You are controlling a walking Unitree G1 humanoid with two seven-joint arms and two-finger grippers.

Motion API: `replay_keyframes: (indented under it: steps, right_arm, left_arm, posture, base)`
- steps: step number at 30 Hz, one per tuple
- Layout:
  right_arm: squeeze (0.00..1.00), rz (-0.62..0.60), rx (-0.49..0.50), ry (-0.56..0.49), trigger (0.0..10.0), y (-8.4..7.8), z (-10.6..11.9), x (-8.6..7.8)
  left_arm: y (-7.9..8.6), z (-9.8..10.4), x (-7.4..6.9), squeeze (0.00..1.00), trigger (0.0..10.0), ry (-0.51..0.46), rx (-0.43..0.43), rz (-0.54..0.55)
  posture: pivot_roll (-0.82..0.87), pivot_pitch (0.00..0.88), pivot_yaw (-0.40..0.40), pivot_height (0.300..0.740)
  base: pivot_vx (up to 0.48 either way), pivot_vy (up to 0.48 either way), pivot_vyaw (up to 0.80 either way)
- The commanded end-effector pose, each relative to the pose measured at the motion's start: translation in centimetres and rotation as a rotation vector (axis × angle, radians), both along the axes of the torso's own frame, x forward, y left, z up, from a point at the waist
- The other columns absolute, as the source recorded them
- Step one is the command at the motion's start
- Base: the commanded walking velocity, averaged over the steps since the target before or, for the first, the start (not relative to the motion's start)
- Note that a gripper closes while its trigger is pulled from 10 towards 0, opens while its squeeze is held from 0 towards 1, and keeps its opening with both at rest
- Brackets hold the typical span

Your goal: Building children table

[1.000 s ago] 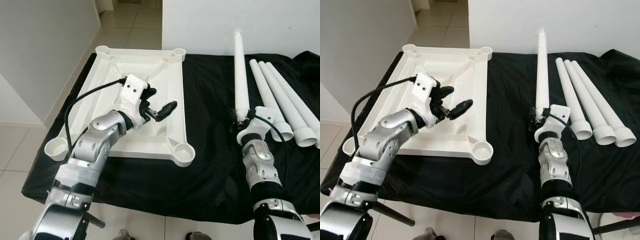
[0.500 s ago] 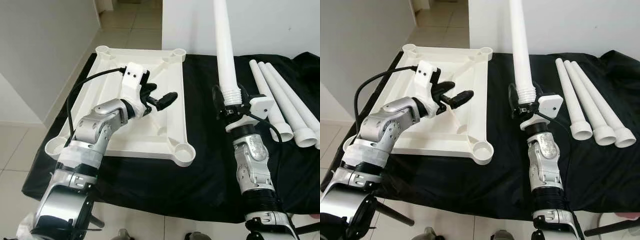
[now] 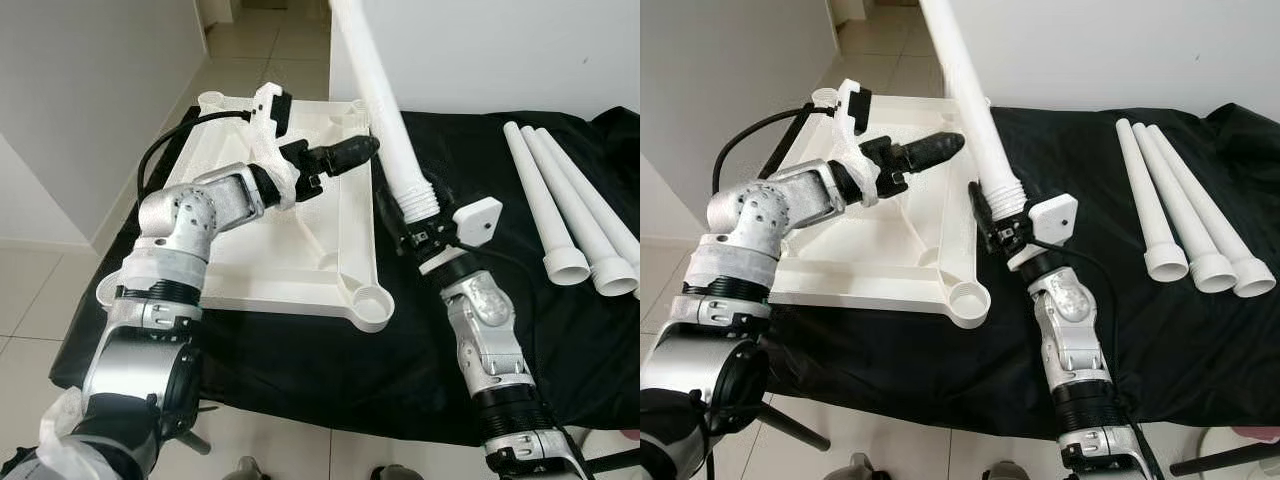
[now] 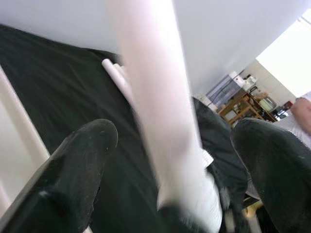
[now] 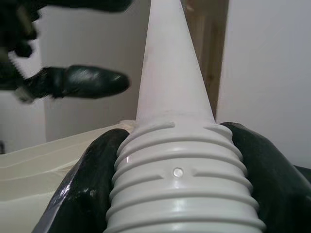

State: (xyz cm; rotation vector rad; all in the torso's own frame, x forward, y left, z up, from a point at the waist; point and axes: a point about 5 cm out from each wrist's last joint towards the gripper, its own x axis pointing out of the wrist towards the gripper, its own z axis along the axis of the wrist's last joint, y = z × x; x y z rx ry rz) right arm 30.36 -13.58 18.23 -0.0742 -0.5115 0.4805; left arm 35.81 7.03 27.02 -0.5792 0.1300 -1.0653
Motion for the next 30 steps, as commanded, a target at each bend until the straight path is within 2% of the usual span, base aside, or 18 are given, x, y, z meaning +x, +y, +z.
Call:
replay_keyframes:
  steps: [1,6,8,15,17,19,20,23,24,25,26,30]
  right_arm:
    - [0.0,0.053,-0.032,-0.031,10.0,1.0,0.4,-0.5]
    - [0.0,0.088,-0.056,-0.025,10.0,1.6,0.0,-0.9]
    - [0.0,0.123,-0.084,-0.008,10.0,2.3,-0.9,-1.6]
    - [0.0,0.136,-0.086,0.017,10.0,2.4,-1.8,-2.4]
    - [0.0,0.142,-0.094,0.047,10.0,2.3,-2.8,-3.2]
    - [0.0,0.142,-0.094,0.047,10.0,2.3,-2.8,-3.2]
    - [0.0,0.147,-0.101,0.057,10.0,2.3,-3.1,-3.4]
    - [0.0,0.155,-0.108,0.064,10.0,2.4,-3.3,-3.6]
    - [0.0,0.163,-0.116,0.065,10.0,2.4,-3.4,-3.6]
    - [0.0,0.163,-0.116,0.065,10.0,2.4,-3.4,-3.6]
    - [0.0,0.168,-0.121,0.066,10.0,2.4,-3.4,-3.6]
    - [0.0,0.17,-0.125,0.065,10.0,2.4,-3.4,-3.5]
  left_arm:
    - [-0.7,0.6,-0.5,0.0,10.0,-0.055,-0.067,-0.161]
    - [-1.0,0.6,-0.3,0.0,10.0,-0.05,-0.049,-0.157]
    - [-1.2,0.8,0.0,0.0,10.0,-0.053,-0.026,-0.143]
    - [-0.9,1.3,0.9,0.0,10.0,-0.034,-0.013,-0.089]
    - [0.6,2.1,2.5,0.0,10.0,-0.011,0.003,0.03]
    - [0.6,2.1,2.5,0.0,10.0,-0.011,0.003,0.03]
    - [1.3,2.4,3.1,0.0,10.0,0.003,0.016,0.09]
    - [2.1,2.9,3.7,0.0,10.0,0.025,0.009,0.142]
    - [3.0,3.5,4.1,0.0,2.7,0.039,-0.007,0.195]
    - [3.0,3.5,4.1,0.0,2.7,0.039,-0.007,0.195]
    - [3.5,3.9,4.3,0.0,0.0,0.047,-0.021,0.224]
    - [4.0,4.3,4.5,0.0,0.0,0.043,-0.035,0.245]
  posture:
    - [-0.09,0.0,0.05,0.74]
    - [-0.1,0.0,0.051,0.74]
    - [-0.1,0.0,0.053,0.74]
    - [-0.1,0.0,0.05,0.74]
    - [-0.1,0.0,0.052,0.74]
    - [-0.1,0.0,0.052,0.74]
    - [-0.1,0.0,0.052,0.74]
    - [-0.09,0.0,0.052,0.74]
    - [-0.09,0.0,0.055,0.74]
    - [-0.09,0.0,0.055,0.74]
    - [-0.09,0.0,0.054,0.74]
    - [-0.09,0.0,0.051,0.74]
  base:
    - [0.0,0.0,0.0]
    - [0.0,0.0,0.0]
    - [0.0,0.0,0.0]
    - [0.0,0.0,0.0]
    - [0.0,0.0,0.0]
    - [0.0,0.0,0.0]
    - [0.0,0.0,0.0]
    - [0.0,0.0,0.0]
    - [0.0,0.0,0.0]
    - [0.0,0.0,0.0]
    - [0.0,0.0,0.0]
    - [0.0,0.0,0.0]
